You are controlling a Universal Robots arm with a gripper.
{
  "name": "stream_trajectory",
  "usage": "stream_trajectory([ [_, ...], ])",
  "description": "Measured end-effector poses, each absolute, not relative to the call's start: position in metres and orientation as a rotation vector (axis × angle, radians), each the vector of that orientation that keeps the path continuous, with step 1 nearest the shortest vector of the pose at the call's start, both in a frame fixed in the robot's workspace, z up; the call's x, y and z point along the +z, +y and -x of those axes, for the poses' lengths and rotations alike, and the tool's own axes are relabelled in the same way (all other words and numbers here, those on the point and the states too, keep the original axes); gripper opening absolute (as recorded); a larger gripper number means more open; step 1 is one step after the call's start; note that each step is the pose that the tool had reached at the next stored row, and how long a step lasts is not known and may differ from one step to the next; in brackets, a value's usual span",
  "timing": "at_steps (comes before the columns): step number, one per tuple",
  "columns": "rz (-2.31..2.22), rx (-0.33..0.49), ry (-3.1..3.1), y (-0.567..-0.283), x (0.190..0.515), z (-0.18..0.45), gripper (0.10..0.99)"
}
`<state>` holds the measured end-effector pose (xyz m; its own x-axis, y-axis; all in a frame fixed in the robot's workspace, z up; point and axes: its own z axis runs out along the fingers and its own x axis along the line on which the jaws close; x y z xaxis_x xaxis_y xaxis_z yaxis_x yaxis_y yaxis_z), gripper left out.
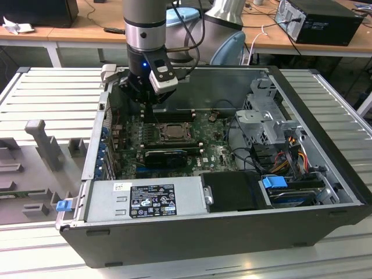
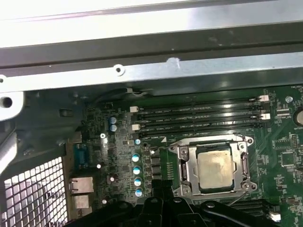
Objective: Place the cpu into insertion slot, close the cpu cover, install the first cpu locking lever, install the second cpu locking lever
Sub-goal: 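Install the first cpu locking lever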
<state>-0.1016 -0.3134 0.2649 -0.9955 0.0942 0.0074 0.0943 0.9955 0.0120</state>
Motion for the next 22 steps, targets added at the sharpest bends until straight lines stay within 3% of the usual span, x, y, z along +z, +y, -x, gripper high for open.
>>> stream_trajectory([
  [22,0.148,-0.019,-3.131,-0.292,0.258,0.114,0.106],
])
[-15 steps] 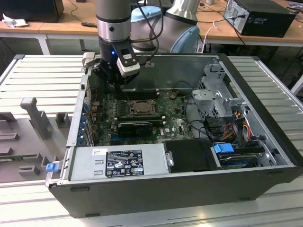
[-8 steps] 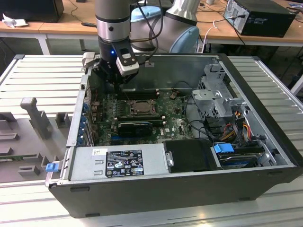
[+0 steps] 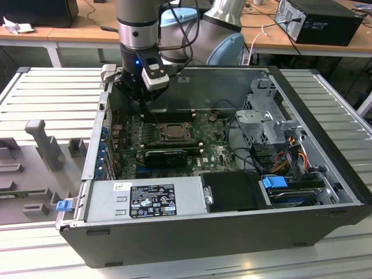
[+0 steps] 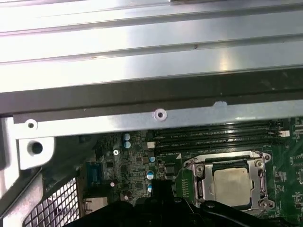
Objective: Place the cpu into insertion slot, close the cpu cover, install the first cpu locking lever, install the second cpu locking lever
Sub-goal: 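Install the first cpu locking lever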
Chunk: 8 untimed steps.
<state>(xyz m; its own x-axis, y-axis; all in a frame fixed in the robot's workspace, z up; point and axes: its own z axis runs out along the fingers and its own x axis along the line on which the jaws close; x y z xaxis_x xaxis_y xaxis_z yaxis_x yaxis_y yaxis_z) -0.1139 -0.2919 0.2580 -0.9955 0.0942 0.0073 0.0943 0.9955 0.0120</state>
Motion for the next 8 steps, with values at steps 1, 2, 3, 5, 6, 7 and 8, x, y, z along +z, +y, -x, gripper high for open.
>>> stream_trajectory([
  [1,0.148,-0.019,-3.131,-0.2906,0.2578,0.1139,0.106],
  [2,0.148,-0.019,-3.131,-0.2893,0.2576,0.1139,0.106],
  [3,0.148,-0.019,-3.131,-0.2882,0.2575,0.114,0.106],
  [5,0.148,-0.019,-3.131,-0.286,0.2571,0.114,0.106],
  [6,0.148,-0.019,-3.131,-0.2855,0.2569,0.114,0.106],
  [7,0.148,-0.019,-3.131,-0.2852,0.2567,0.1139,0.106],
  [8,0.148,-0.019,-3.131,-0.2848,0.2565,0.1138,0.106],
])
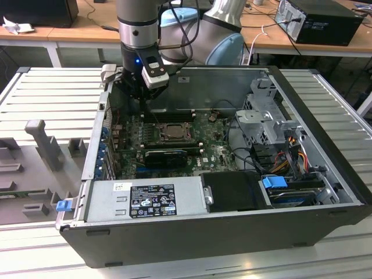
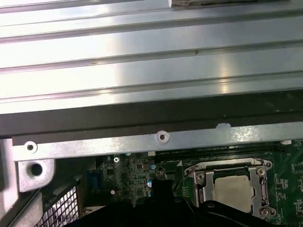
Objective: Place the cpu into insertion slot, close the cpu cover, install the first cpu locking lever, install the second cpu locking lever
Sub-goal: 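Install the first cpu locking lever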
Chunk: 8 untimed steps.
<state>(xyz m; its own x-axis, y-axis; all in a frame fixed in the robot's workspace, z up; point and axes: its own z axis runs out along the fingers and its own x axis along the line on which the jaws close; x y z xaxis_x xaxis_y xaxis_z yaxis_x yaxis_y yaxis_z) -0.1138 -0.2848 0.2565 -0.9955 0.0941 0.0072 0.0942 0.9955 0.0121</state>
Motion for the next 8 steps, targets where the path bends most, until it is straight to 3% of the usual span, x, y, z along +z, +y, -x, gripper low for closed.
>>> stream_trajectory([
  [8,0.148,-0.019,-3.131,-0.2845,0.2561,0.1042,0.106],
])
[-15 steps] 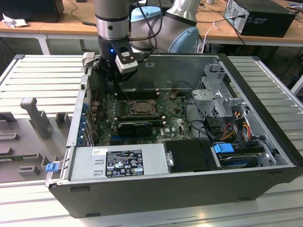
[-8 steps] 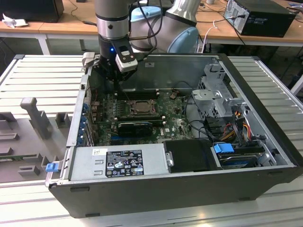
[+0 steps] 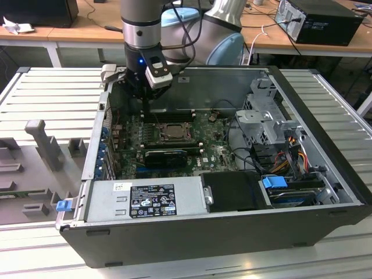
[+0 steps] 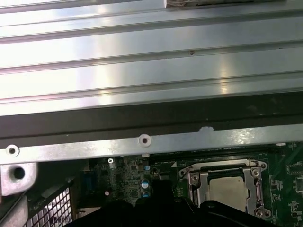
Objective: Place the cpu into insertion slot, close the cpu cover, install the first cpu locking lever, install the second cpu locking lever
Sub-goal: 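Install the first cpu locking lever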
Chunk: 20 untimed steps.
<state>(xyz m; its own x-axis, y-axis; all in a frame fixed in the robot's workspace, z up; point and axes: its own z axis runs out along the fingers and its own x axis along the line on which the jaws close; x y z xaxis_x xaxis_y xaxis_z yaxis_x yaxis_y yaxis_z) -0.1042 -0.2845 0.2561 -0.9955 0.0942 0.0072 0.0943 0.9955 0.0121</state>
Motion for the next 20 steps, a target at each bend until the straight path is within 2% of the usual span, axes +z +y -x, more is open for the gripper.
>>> stream_trajectory([
  [20,0.148,-0.019,-3.131,-0.285,0.256,0.062,0.106],
])
